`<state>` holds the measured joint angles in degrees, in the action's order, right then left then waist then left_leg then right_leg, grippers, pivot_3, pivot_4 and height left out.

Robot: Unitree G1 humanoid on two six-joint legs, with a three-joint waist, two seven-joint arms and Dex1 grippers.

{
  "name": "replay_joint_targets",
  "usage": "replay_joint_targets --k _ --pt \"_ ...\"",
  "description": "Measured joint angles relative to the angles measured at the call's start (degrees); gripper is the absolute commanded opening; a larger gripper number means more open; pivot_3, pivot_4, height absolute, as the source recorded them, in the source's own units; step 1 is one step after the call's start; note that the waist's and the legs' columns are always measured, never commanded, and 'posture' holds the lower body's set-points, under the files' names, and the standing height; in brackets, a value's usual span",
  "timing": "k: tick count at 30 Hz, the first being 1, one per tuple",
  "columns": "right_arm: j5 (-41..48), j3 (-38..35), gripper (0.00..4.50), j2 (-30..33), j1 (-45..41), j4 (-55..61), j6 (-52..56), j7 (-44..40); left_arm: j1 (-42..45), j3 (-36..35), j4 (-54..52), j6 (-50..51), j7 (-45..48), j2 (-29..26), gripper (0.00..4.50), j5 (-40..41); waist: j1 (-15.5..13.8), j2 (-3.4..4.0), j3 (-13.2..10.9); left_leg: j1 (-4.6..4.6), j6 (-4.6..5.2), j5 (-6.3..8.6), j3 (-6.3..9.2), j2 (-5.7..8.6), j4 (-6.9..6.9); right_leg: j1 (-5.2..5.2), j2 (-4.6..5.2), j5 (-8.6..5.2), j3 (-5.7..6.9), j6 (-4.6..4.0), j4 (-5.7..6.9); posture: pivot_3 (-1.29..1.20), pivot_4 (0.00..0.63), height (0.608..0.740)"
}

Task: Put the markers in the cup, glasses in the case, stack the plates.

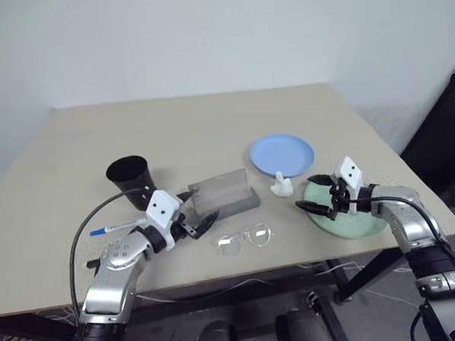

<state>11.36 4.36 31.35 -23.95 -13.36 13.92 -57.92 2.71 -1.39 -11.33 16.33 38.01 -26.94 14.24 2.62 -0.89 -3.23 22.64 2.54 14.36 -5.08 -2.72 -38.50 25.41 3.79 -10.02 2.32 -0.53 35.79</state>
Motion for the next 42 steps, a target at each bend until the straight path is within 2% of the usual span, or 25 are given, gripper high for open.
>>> replay_joint_targets --k 8,16,22,31,36,42 --pt "-0.1 -0.1 4.50 0.2 -0.4 1.6 1.3 1.0 0.6 1.0 0.6 -0.1 0.3 0.3 4.48 0.0 0.0 0.00 0.0 0.00 0.00 0.00 0.00 0.01 -0.05 -0.01 0.02 0.00 0.00 0.00 0.00 0.00 0.000 0.740" --pt "-0.3 0.0 4.50 3.8 -3.5 3.1 4.3 0.7 2.4 0.3 1.8 -0.6 3.8 -1.2 4.48 1.3 0.0 0.00 0.0 0.03 0.01 0.00 0.00 0.02 -0.03 0.01 0.02 0.00 0.00 0.00 -0.01 0.00 0.000 0.740" --pt "0.0 0.0 4.50 4.8 -1.9 11.9 11.8 2.5 2.1 -0.5 1.7 -0.7 5.6 -2.4 4.48 2.7 0.0 0.00 0.0 0.02 0.00 0.01 0.02 -0.01 -0.03 0.01 0.02 0.00 0.01 0.00 -0.01 0.00 0.000 0.740" --pt "-0.9 1.9 4.50 6.6 5.6 31.2 33.9 12.5 4.4 -0.5 2.8 -1.3 6.6 -1.6 4.48 3.5 0.0 -0.02 0.0 0.03 -0.01 0.01 0.18 0.02 -0.08 0.01 0.18 -0.01 0.07 0.01 -0.02 0.00 0.000 0.740" --pt "-4.8 6.0 4.50 5.9 8.6 34.3 37.3 19.1 5.0 1.7 2.7 -1.5 5.6 1.3 4.48 3.5 0.0 -0.03 0.0 0.06 -0.01 0.02 0.16 0.03 -0.05 0.04 0.15 -0.01 0.07 0.01 -0.06 0.00 0.000 0.740" --pt "-9.4 11.3 4.50 6.3 8.9 34.3 37.2 23.0 4.6 3.6 2.0 -1.3 4.4 2.6 4.48 3.3 0.0 -0.04 0.0 0.04 0.00 0.01 0.13 0.03 -0.06 0.00 0.14 -0.01 0.12 0.01 -0.03 0.00 0.000 0.740"
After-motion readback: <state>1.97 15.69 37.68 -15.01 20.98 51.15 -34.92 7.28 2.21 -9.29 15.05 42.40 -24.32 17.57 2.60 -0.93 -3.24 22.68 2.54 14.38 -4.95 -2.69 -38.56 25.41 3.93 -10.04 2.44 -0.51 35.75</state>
